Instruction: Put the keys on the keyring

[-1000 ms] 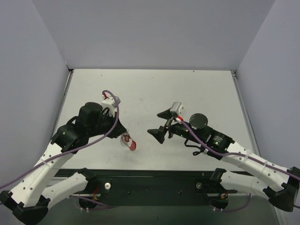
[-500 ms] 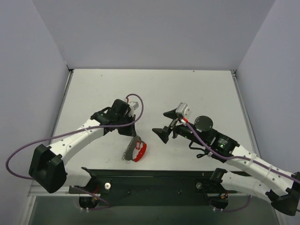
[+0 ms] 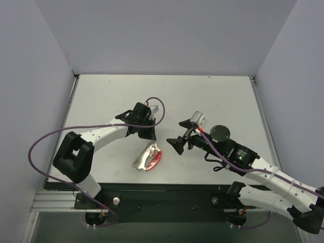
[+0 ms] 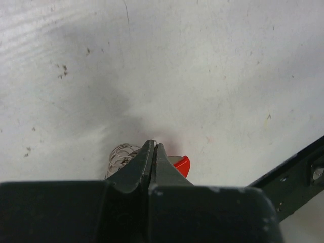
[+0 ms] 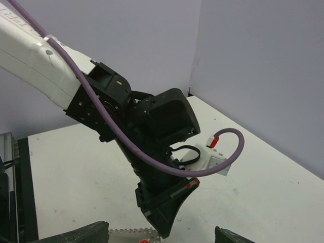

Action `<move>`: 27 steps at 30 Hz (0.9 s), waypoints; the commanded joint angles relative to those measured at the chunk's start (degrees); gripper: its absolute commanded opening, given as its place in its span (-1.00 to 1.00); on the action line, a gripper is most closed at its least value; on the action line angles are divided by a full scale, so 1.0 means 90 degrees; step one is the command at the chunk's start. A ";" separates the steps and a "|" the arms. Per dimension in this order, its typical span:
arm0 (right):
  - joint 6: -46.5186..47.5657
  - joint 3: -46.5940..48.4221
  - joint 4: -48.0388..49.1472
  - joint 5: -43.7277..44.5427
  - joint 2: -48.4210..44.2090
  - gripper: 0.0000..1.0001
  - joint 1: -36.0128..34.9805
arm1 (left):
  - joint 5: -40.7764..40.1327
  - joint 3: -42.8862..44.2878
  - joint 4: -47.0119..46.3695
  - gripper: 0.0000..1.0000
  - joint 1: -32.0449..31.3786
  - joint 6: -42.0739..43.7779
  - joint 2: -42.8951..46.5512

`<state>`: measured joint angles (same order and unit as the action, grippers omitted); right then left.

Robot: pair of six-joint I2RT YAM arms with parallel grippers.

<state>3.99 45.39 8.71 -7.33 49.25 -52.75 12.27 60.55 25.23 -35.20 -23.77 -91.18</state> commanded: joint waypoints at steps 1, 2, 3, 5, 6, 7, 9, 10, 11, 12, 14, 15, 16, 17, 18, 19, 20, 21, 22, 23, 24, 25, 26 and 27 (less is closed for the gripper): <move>0.0035 0.0026 0.0038 0.0209 -0.0150 0.65 0.0070 | 0.0091 0.0595 -0.0937 -1.00 0.0083 -0.0015 -0.0745; 0.0035 0.0025 0.0019 0.0209 -0.0160 0.66 0.0099 | 0.0111 0.0770 -0.0997 -1.00 0.0083 -0.0006 -0.0903; 0.0035 0.0025 0.0009 0.0219 -0.0170 0.65 0.0100 | 0.0150 0.0888 -0.1026 -1.00 0.0093 -0.0005 -0.1049; 0.0035 0.0025 -0.0020 0.0200 -0.0189 0.65 0.0119 | 0.0179 0.1248 -0.1046 -1.00 0.0093 -0.0005 -0.1508; 0.0045 0.0016 -0.0050 0.0200 -0.0190 0.66 0.0119 | 0.0237 0.1357 -0.1046 -1.00 0.0093 0.0004 -0.1655; 0.0045 0.0006 -0.0059 0.0200 -0.0219 0.66 0.0129 | 0.0238 0.1464 -0.1027 -1.00 0.0093 0.0014 -0.1908; 0.0045 -0.0004 -0.0108 0.0219 -0.0238 0.66 0.0148 | 0.0257 0.1708 -0.1065 -1.00 0.0093 -0.0005 -0.2085; 0.0055 -0.0023 -0.0118 0.0229 -0.0267 0.66 0.0148 | 0.0267 0.1748 -0.1172 -1.00 0.0093 0.0004 -0.2202; 0.0045 -0.0033 -0.0128 0.0258 -0.0287 0.66 0.0148 | 0.0277 0.1777 -0.1260 -1.00 0.0093 0.0004 -0.2242; 0.0026 -0.0052 -0.0128 0.0277 -0.0297 0.66 0.0168 | 0.0258 0.1884 -0.1299 -1.00 0.0093 -0.0015 -0.2310; 0.0006 -0.0053 -0.0157 0.0297 -0.0316 0.66 0.0168 | 0.0180 0.2031 -0.1281 -1.00 0.0093 -0.0005 -0.2505; 0.0006 -0.0053 -0.0167 0.0288 -0.0316 0.66 0.0187 | 0.0112 0.2196 -0.1280 -0.96 0.0093 0.0024 -0.2574; 0.0006 -0.0053 -0.0177 0.0297 -0.0326 0.66 0.0187 | 0.0053 0.2275 -0.1232 -0.90 0.0093 0.0024 -0.2690; 0.0006 -0.0053 -0.0186 0.0297 -0.0326 0.66 0.0187 | 0.0004 0.2372 -0.1193 -0.84 0.0093 0.0053 -0.2740; 0.0006 -0.0053 -0.0187 0.0278 -0.0326 0.66 0.0187 | -0.0180 0.2441 -0.1163 -0.65 0.0083 0.0111 -0.2779; 0.0006 -0.0053 -0.0196 0.0278 -0.0326 0.66 0.0187 | -0.0250 0.2567 -0.1144 -0.52 0.0083 0.0141 -0.2818; 0.0006 -0.0053 -0.0187 0.0287 -0.0336 0.66 0.0187 | -0.0318 0.2636 -0.1134 -0.39 0.0093 0.0228 -0.2838; 0.0006 -0.0053 -0.0187 0.0287 -0.0317 0.66 0.0187 | -0.0454 0.2714 -0.1085 -0.27 0.0073 0.0268 -0.2867; 0.0006 -0.0053 -0.0187 0.0278 -0.0326 0.66 0.0187 | -0.0533 0.2889 -0.1008 -0.05 0.0064 0.0316 -0.2925; -0.0004 -0.0053 -0.0196 0.0278 -0.0317 0.66 0.0197 | -0.0630 0.2978 -0.0968 0.06 0.0054 0.0365 -0.2945; -0.0004 -0.0053 -0.0187 0.0278 -0.0326 0.66 0.0197 | -0.0883 0.3085 -0.0919 0.17 0.0044 0.0472 -0.2974; -0.0004 -0.0043 -0.0187 0.0268 -0.0326 0.66 0.0197 | -0.1059 0.3183 -0.0745 0.31 0.0005 0.0541 -0.3004; -0.0004 -0.0043 -0.0187 0.0258 -0.0326 0.66 0.0207 | -0.1216 0.3397 -0.0656 0.38 -0.0014 0.0590 -0.3014; -0.0013 -0.0053 -0.0196 0.0268 -0.0326 0.66 0.0197 | -0.1536 0.3447 -0.0578 0.43 -0.0034 0.0706 -0.2995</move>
<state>4.14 44.86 5.45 -5.72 47.11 -51.33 6.87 85.89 18.20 -34.87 -20.91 -117.93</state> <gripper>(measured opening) 0.830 0.667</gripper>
